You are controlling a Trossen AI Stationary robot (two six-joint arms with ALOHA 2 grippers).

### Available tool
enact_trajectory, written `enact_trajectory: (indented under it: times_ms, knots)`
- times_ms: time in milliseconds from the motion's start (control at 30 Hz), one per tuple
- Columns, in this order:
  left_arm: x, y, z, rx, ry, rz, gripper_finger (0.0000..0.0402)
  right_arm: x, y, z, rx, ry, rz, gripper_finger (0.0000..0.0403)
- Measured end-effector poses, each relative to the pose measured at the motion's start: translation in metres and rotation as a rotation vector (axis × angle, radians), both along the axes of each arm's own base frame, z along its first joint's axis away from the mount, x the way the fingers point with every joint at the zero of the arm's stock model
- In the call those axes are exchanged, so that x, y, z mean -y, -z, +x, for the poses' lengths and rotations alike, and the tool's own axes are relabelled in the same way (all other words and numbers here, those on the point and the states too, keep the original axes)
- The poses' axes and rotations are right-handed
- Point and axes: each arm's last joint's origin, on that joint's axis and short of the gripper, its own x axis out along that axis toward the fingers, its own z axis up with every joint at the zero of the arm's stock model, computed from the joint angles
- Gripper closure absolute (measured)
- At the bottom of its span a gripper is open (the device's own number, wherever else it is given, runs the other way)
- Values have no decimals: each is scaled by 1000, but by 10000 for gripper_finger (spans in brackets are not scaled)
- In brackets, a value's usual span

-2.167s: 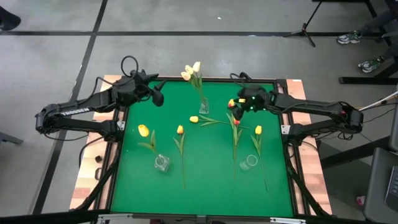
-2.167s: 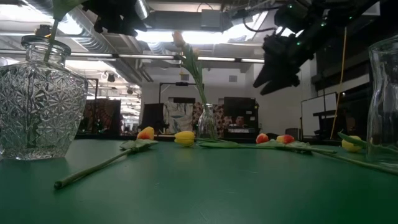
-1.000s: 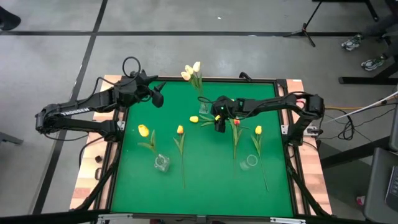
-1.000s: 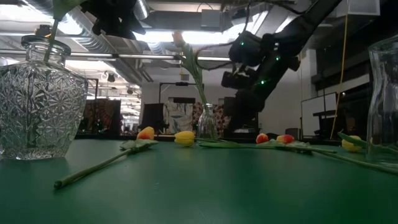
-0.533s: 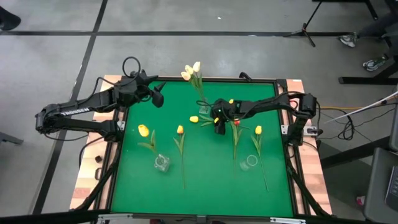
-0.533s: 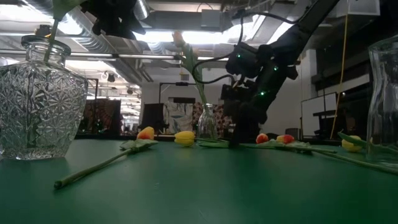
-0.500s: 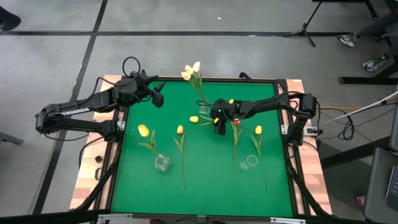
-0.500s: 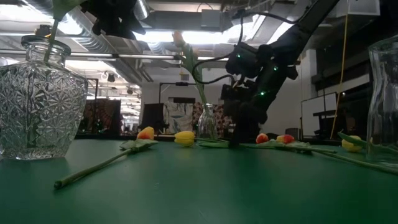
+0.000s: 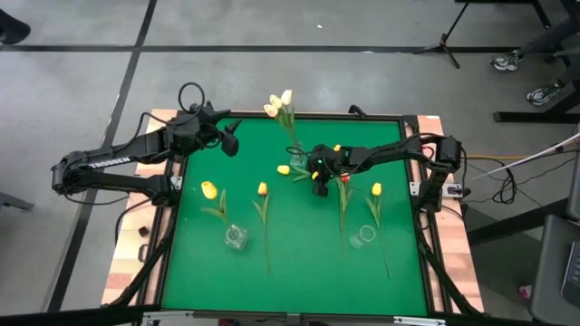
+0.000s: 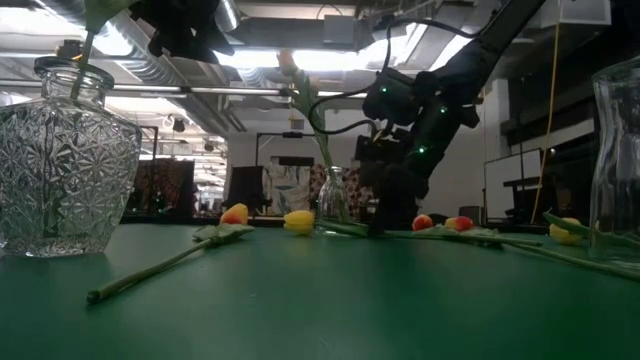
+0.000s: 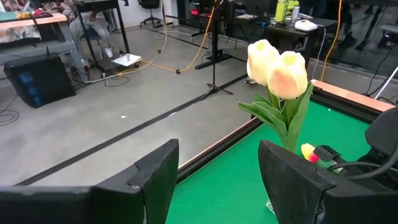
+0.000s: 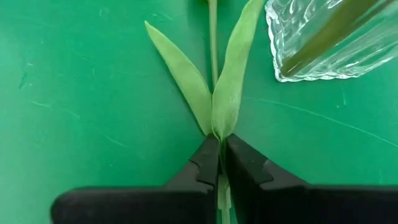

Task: Sort flowers into vase by color
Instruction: Put the left yellow tulip into the bottom left transparent vase

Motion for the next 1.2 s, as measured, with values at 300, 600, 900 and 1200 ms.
enact_trajectory:
  times_ms: [300,600,900,1200]
  knots:
    - [0,-1,0,22,-4,-8,185,3,-10,8,58,14,-16,389]
    - [0,-14,0,162,-3,28,185,6,-45,32,196,-74,17,395]
    - [8,-36,-26,292,5,96,185,11,-100,59,367,-177,-36,396]
    - [18,-58,-56,471,4,174,185,17,-166,78,539,-231,-185,399]
